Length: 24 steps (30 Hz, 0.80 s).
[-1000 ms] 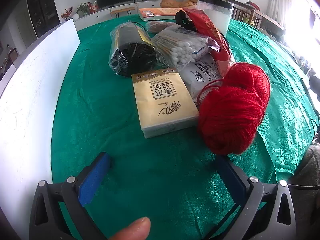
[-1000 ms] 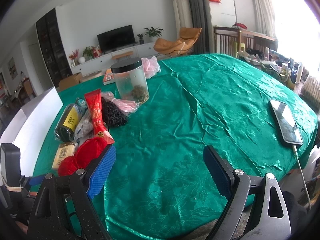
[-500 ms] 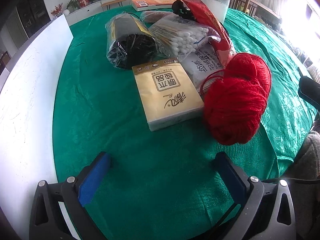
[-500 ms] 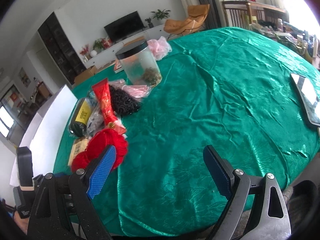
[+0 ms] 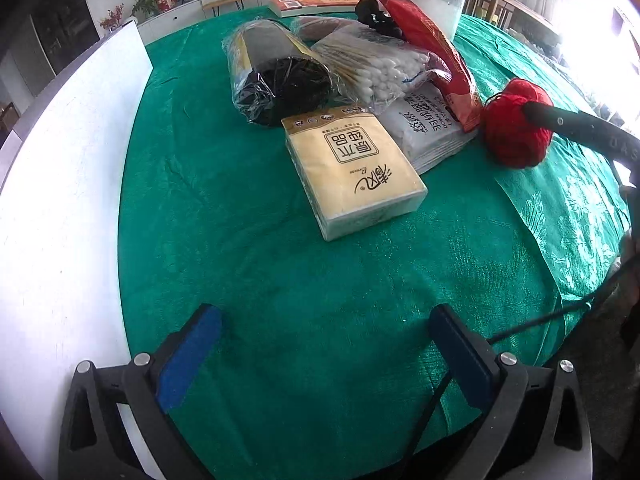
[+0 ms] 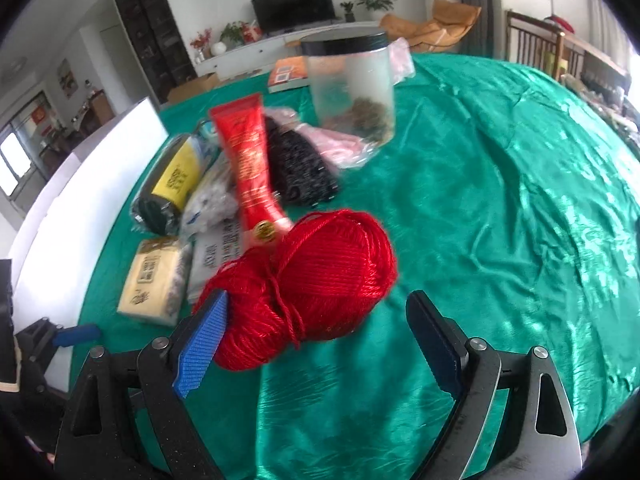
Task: Organize soft objects
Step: 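Move the right tool toward the red yarn skein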
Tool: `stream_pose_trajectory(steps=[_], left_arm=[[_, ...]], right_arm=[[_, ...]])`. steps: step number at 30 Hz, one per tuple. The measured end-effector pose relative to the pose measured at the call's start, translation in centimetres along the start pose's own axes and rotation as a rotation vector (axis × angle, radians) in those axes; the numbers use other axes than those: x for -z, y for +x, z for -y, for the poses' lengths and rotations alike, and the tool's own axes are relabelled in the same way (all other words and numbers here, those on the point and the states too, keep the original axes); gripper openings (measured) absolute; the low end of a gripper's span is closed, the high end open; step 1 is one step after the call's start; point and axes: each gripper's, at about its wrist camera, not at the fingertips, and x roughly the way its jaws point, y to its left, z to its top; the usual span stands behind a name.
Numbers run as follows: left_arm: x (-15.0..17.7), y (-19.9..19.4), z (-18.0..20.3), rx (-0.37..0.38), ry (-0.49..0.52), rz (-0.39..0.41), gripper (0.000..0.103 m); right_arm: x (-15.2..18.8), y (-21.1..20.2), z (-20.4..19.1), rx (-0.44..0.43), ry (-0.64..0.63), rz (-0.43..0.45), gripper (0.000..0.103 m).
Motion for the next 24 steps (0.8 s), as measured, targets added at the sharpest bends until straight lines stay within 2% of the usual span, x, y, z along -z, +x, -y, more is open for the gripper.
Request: stream_pose_trajectory(steps=[4,6,9,11,14,18,24], left_arm=[[-0.3,0.1,-0.1,-0.007,-0.015,0.006,0.103],[-0.3,0.1,-0.1,-0.007,-0.014,0.015,0.103],[-0.3,0.2,-0.1,-0.011,-0.024,0.035,0.103],[-0.5,0.2,-0.1,-0.016,-0.032,0.042,0.103],[-0.7,0.3,0.0,-0.02,-0.039,0.052,0.103],[-0.8,0.3,0.0,-0.021,-0.039,0.063,0.103],[-0.9,0.4,0.0,-0.022,-0.04,0.066,0.103]], right_arm=[[-1.5,-2.1,1.1,0.307,0.025,0.111,0.091],[-1.9,-4.0,1.6,0.357,0.09,0.138,0.09],[-0.5,-8.5,1.8,0.283,0.151,0.235,0.091],[0.9,-9.8,1.0,0.215,0.167,0.251,0.091],[2.6,-7.0,1.5,0.113,0.193,0.196,0.091],[3.0,-4.9,-0.9,-0.011,0.163,0.09,0.091],[4.3,-4.8,-4.3,0.013,0.05,0.012,0.091]])
